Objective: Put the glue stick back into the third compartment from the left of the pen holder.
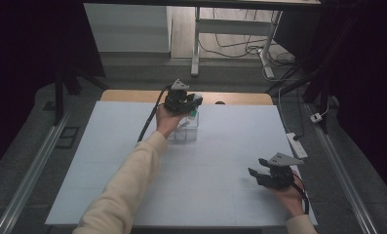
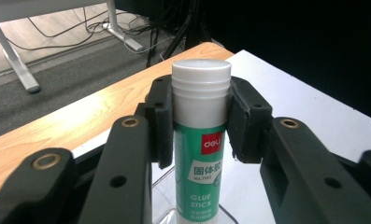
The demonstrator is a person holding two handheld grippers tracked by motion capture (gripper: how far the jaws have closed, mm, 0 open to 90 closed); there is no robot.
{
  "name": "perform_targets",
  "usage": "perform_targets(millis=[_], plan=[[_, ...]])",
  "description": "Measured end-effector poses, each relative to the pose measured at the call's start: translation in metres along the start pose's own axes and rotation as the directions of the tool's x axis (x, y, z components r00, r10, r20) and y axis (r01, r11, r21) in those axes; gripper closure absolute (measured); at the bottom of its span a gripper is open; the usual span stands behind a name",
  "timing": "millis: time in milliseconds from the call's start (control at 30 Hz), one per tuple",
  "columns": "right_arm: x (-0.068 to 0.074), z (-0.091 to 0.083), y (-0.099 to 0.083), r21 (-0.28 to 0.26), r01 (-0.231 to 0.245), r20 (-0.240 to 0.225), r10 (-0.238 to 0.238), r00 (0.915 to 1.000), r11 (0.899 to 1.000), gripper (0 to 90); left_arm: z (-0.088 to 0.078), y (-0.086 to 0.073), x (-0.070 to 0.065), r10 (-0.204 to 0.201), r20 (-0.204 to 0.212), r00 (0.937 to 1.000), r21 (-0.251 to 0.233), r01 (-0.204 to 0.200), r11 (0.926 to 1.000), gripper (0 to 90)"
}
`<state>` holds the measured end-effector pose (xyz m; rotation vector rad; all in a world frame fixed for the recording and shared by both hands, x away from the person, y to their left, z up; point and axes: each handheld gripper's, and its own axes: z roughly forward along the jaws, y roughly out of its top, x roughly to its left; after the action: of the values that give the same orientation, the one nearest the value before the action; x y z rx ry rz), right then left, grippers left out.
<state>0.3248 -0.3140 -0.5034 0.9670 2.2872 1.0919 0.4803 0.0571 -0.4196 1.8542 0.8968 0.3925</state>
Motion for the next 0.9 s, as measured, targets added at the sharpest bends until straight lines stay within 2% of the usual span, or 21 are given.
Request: perform_targets(millis=[133, 200, 300, 500, 667, 900], plan=[[0.0, 0.0, 0.0, 0.004, 0.002, 0.001, -0.002, 1.0, 1.0, 39.7, 0.002, -0.004, 0.001, -0.003, -0.001, 1.0, 0.012, 0.003, 0.9999, 64.1], [0.0, 0.001, 0.0, 0.005, 0.002, 0.0, -0.002, 1.0, 1.0, 39.7, 0.002, -0.007, 0.002, -0.008, 0.018, 0.9998, 0.022, 0.008, 0.9997, 63.0], [0.0, 0.001, 0.0, 0.008, 0.003, 0.002, -0.003, 1.0, 1.0, 39.7, -0.001, -0.007, 0.002, -0.013, 0.023, 0.9997, 0.008, 0.013, 0.9999, 53.1], [0.0, 0.001, 0.0, 0.009, 0.004, 0.0, -0.004, 1.0, 1.0, 39.6, -0.008, -0.005, 0.005, -0.006, 0.034, 0.9994, 0.018, 0.006, 0.9998, 48.5], [0.0, 0.001, 0.0, 0.005, 0.004, 0.001, -0.004, 1.0, 1.0, 39.6, -0.014, -0.007, 0.006, 0.005, 0.048, 0.9988, 0.033, -0.006, 0.9994, 46.6], [0.0, 0.0, 0.0, 0.006, 0.005, 0.005, -0.005, 1.0, 1.0, 39.5, -0.027, -0.007, 0.009, 0.019, 0.049, 0.9986, 0.022, -0.02, 0.9996, 46.5]])
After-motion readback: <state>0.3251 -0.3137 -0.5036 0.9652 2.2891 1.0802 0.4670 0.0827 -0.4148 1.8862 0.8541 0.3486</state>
